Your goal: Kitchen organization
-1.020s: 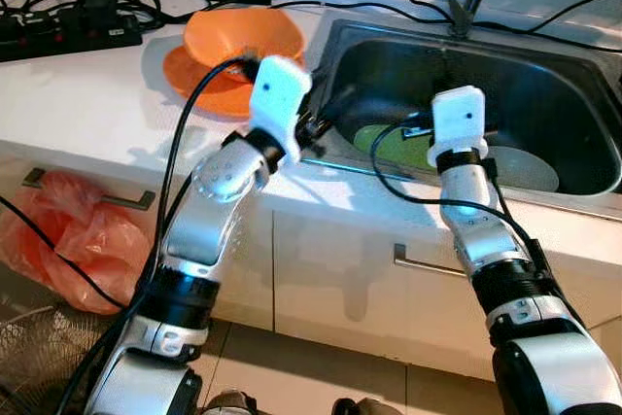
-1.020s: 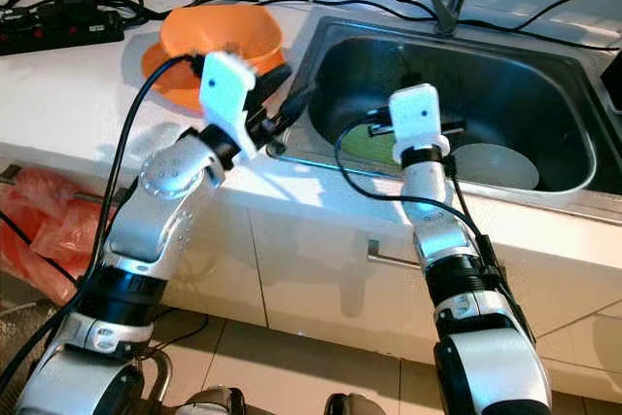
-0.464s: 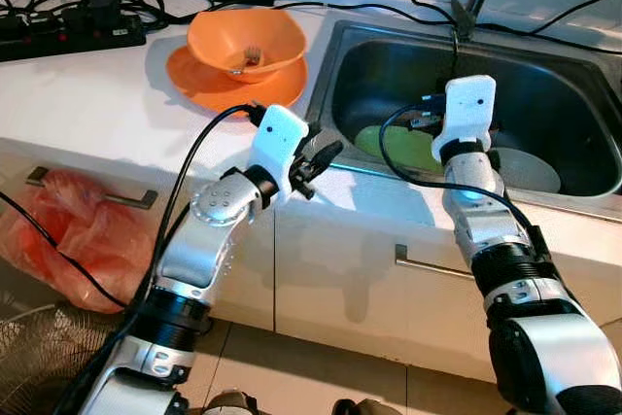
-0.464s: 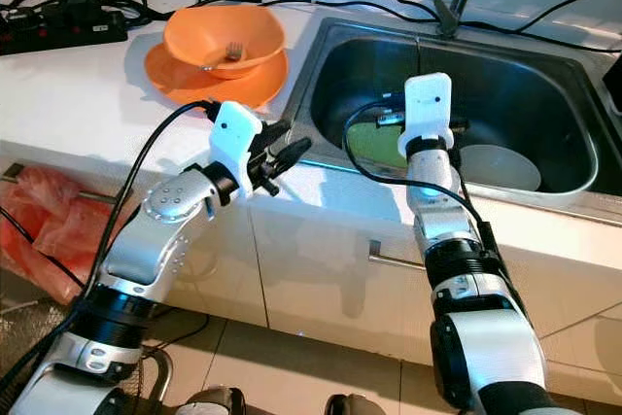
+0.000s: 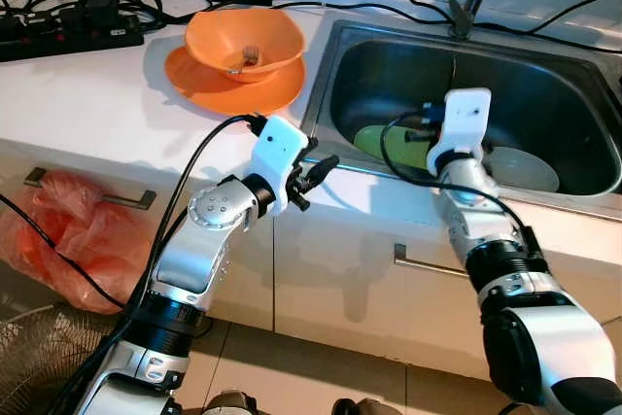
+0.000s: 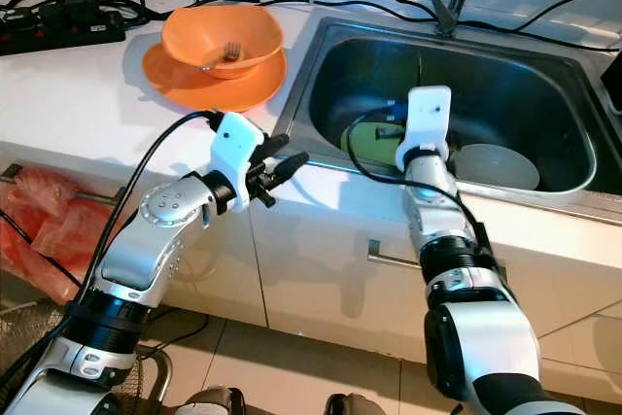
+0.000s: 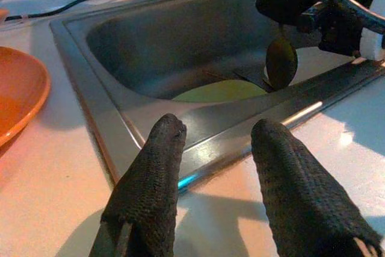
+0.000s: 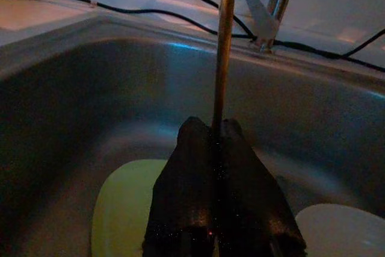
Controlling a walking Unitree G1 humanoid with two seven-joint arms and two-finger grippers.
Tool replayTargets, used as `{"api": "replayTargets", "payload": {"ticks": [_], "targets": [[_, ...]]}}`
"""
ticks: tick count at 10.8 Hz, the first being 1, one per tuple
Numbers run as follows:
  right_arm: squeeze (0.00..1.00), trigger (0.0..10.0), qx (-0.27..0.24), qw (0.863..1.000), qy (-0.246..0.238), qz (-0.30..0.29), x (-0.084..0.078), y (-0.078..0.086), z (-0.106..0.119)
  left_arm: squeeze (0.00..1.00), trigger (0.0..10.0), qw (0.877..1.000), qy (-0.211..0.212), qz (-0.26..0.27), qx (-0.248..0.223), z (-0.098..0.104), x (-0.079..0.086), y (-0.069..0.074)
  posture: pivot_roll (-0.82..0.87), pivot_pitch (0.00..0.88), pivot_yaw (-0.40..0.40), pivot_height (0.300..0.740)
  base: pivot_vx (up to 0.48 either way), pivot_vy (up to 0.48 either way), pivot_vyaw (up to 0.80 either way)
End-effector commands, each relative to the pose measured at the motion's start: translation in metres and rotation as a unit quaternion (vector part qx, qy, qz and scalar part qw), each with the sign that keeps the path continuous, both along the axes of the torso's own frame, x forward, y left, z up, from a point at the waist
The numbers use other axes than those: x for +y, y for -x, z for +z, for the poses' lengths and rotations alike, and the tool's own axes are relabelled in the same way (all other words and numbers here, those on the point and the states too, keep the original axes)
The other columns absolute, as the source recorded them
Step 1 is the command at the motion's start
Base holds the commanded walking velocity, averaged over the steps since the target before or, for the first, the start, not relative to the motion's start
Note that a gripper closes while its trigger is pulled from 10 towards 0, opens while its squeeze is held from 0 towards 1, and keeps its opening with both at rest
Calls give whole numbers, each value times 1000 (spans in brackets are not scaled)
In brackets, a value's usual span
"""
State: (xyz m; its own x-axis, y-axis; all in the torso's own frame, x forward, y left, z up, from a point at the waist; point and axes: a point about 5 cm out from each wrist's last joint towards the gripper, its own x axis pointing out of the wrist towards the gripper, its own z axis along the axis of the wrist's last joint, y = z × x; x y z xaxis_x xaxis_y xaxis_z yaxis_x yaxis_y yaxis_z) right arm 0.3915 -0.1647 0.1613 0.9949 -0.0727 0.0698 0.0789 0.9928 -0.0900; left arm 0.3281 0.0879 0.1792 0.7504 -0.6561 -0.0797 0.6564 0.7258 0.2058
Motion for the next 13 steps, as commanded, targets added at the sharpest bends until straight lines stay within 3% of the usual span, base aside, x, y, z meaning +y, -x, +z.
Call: {"api": "replayTargets", "payload": {"ticks": [1,3,6,7,8,9,10,11,12,13], "targets": [[941,10000,-3,1000,-11,-4,-2,-3,6,0,10000,1000,-6,-13,0,1,-3,4,90,95,-70,740,0,0,0],[1000,10000,-4,1000,-16,0,0,-3,6,0,10000,1000,-13,-12,2,0,-3,4,95,96,-71,740,0,0,0],[1000,10000,-4,1000,-21,5,4,-2,4,0,10000,1000,-10,-8,-3,2,-3,4,97,96,-72,740,0,0,0],[1000,10000,-7,1000,-18,8,6,-2,4,0,10000,999,-21,23,-38,8,1,0,97,96,-72,740,0,0,0],[0,10000,-14,1000,-22,13,8,-1,5,0,10000,993,-35,70,-92,20,6,-7,97,96,-72,740,0,0,0],[0,10000,-23,999,-27,16,10,-1,6,0,10000,979,-42,111,-166,38,10,-11,97,96,-72,740,0,0,0],[0,10000,-26,999,-29,16,10,0,6,0,10000,973,-43,122,-190,45,12,-11,97,96,-72,740,0,0,0],[0,10000,-27,999,-30,17,11,0,6,0,10000,955,-35,177,-236,61,20,-15,97,96,-72,740,0,0,0],[0,10000,-27,999,-33,17,11,1,4,0,10000,939,-61,208,-269,67,26,-18,97,96,-72,740,0,0,0],[0,10000,-23,999,-38,18,13,4,-2,0,10000,901,-200,231,-307,63,37,-25,95,88,-66,740,0,0,0]]}}
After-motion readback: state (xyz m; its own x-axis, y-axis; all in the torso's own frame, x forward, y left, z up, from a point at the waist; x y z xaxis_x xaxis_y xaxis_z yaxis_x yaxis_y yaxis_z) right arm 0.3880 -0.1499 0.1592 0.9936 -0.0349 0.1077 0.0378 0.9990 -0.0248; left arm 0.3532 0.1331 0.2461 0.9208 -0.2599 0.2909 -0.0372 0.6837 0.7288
